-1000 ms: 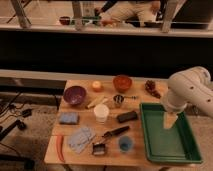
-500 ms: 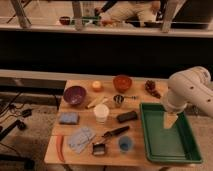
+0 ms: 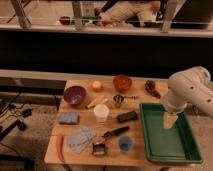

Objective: Wipe purple bowl with eraser

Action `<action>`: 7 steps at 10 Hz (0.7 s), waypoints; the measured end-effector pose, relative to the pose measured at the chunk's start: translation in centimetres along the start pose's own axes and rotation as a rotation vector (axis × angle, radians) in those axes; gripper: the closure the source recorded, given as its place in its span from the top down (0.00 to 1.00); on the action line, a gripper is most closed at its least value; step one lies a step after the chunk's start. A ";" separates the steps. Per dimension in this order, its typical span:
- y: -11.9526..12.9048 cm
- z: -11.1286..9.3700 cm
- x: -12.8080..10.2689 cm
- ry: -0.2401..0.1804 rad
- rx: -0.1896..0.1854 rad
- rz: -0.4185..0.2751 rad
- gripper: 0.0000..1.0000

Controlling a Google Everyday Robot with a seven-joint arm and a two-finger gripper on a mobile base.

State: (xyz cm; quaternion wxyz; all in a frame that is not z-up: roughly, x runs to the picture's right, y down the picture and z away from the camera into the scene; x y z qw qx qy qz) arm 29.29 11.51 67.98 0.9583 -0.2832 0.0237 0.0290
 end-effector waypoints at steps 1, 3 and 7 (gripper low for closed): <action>0.2 0.0 -0.3 -0.002 0.007 -0.011 0.80; 0.5 -0.1 -1.9 -0.015 0.025 -0.043 0.80; 1.1 -0.6 -3.2 -0.067 0.047 -0.107 0.80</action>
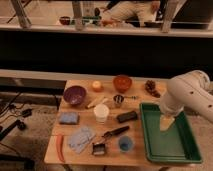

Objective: Wipe purple bowl with eraser

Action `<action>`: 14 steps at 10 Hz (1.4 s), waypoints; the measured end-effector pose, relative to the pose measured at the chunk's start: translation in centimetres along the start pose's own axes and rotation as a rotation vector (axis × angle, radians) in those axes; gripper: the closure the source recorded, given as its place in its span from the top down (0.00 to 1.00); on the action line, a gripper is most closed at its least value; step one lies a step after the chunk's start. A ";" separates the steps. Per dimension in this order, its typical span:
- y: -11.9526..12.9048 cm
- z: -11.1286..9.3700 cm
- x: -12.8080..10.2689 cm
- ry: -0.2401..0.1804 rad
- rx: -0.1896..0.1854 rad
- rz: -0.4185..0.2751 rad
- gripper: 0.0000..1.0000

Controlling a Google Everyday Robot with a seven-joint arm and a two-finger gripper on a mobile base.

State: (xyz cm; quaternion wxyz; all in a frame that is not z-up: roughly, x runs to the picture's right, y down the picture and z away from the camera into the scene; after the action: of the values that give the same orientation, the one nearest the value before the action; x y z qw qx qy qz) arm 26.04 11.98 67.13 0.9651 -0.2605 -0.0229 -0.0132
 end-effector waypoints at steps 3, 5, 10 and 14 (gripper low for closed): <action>0.0 0.3 -3.9 -0.045 0.016 -0.093 0.80; 0.2 1.1 -6.2 -0.068 0.014 -0.153 0.80; 0.2 1.2 -5.9 -0.063 0.017 -0.152 0.80; 1.0 -0.2 -6.7 -0.044 0.083 -0.130 0.80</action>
State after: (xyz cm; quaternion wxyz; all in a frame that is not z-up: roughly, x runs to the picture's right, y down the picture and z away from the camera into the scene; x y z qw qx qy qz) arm 19.38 12.85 66.12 0.9714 -0.2186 -0.0615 -0.0691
